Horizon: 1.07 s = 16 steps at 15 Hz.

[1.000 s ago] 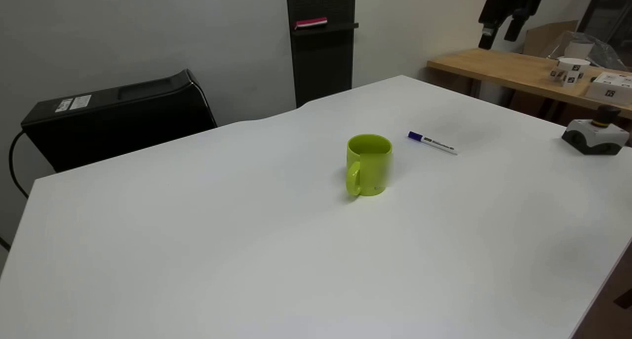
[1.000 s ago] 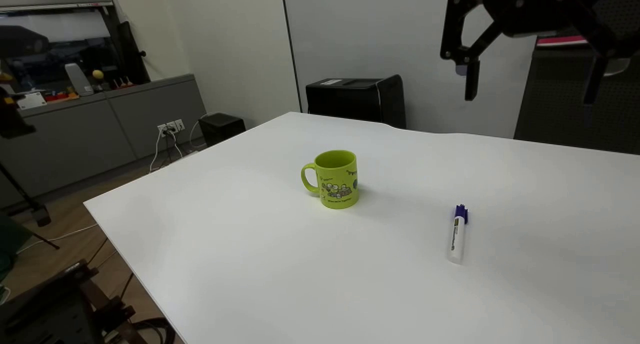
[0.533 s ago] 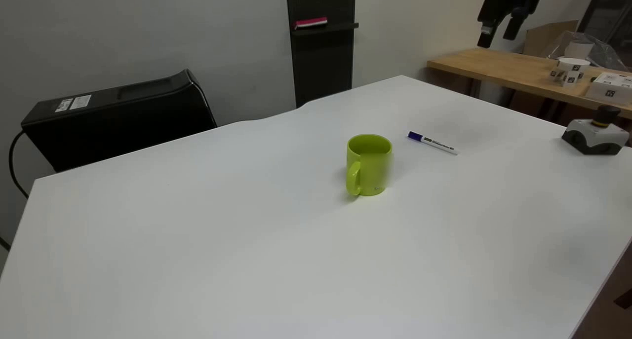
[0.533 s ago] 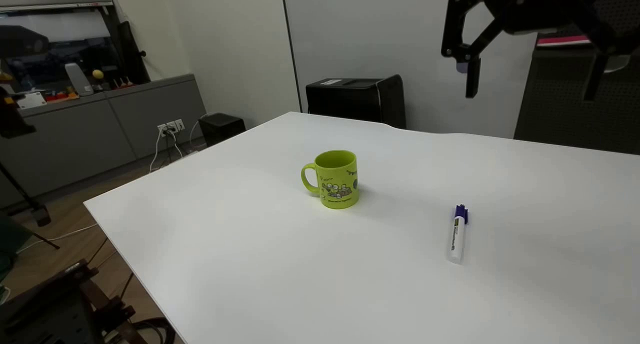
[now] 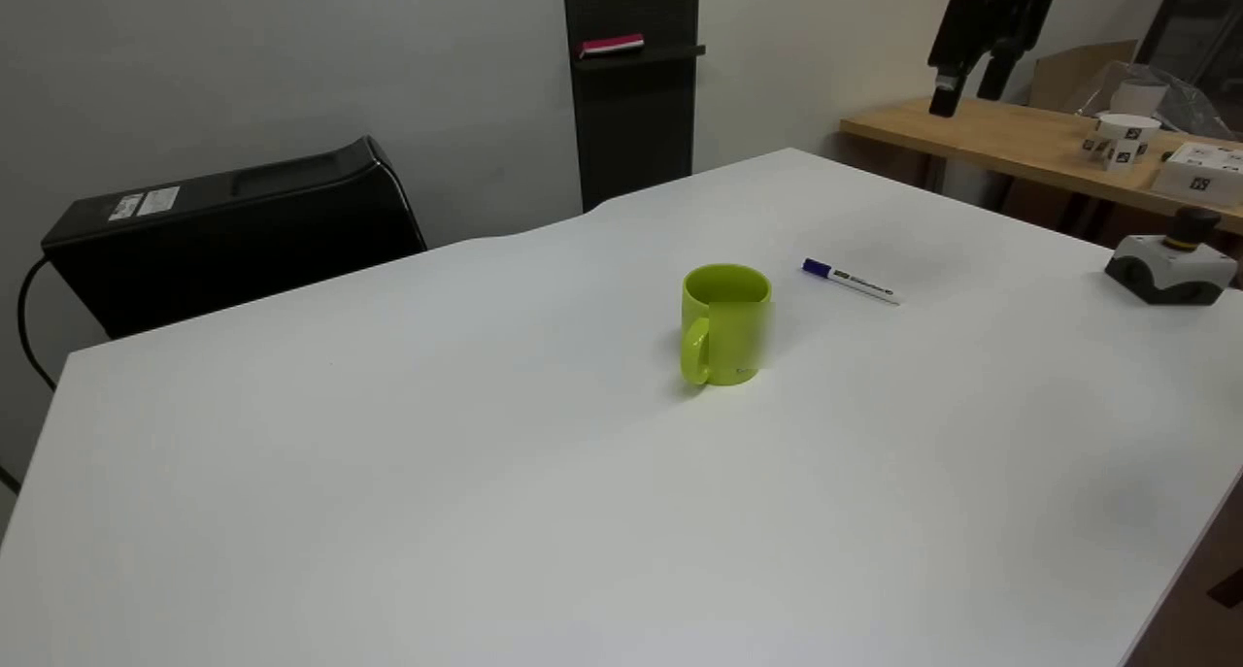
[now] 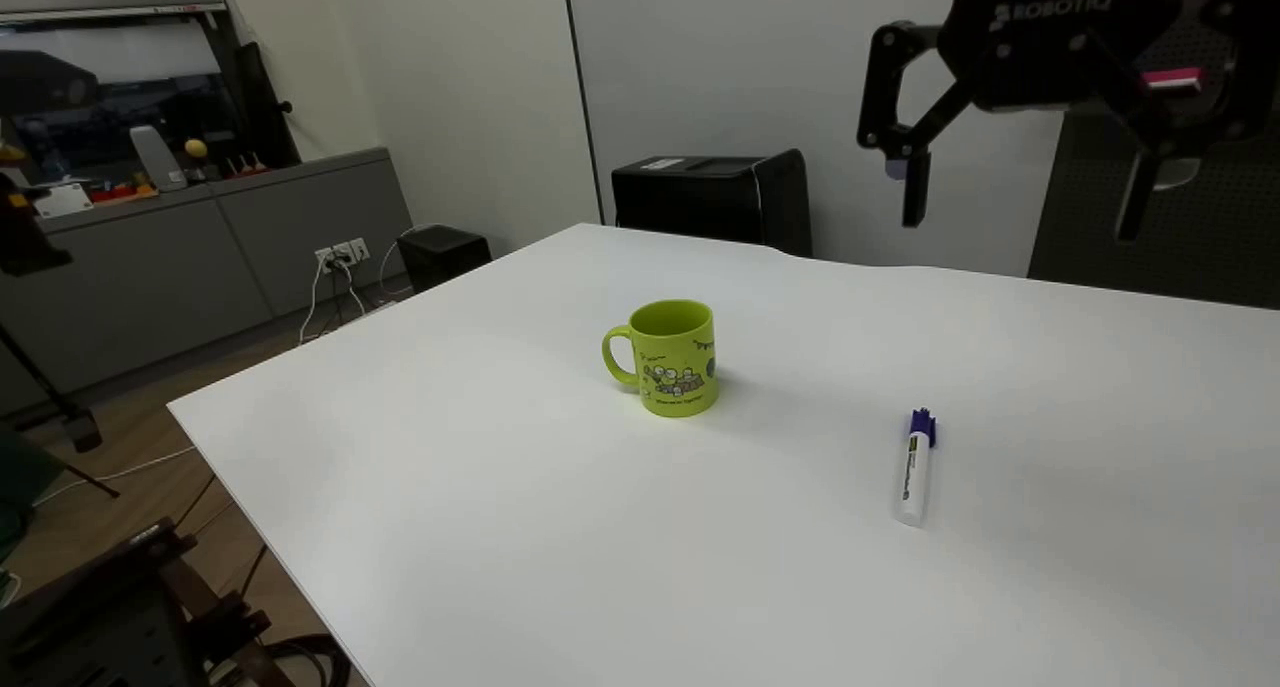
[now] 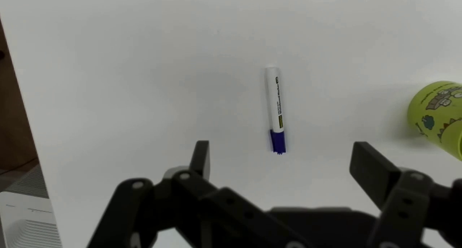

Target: Pick up the marker and put it in the white cup

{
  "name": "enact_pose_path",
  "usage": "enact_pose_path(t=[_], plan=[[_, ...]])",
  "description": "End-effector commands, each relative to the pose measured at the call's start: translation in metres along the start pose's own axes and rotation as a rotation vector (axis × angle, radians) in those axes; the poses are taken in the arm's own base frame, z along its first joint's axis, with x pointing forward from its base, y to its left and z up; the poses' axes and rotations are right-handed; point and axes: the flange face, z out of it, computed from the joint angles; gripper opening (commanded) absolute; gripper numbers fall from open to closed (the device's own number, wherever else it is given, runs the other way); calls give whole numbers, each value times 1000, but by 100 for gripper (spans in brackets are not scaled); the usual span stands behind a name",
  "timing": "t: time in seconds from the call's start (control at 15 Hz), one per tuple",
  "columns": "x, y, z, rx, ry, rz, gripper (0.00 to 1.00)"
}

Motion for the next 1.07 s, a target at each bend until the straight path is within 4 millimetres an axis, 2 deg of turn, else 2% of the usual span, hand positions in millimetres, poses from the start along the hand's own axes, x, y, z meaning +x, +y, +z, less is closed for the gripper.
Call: enact_pose_path(t=[0.0, 0.4, 0.73, 1.0], plan=[[17, -3, 23, -8, -71, -59, 100], [33, -6, 65, -20, -112, -138, 100], [41, 1, 106, -3, -126, -98, 100], [47, 5, 128, -6, -113, -65, 100]])
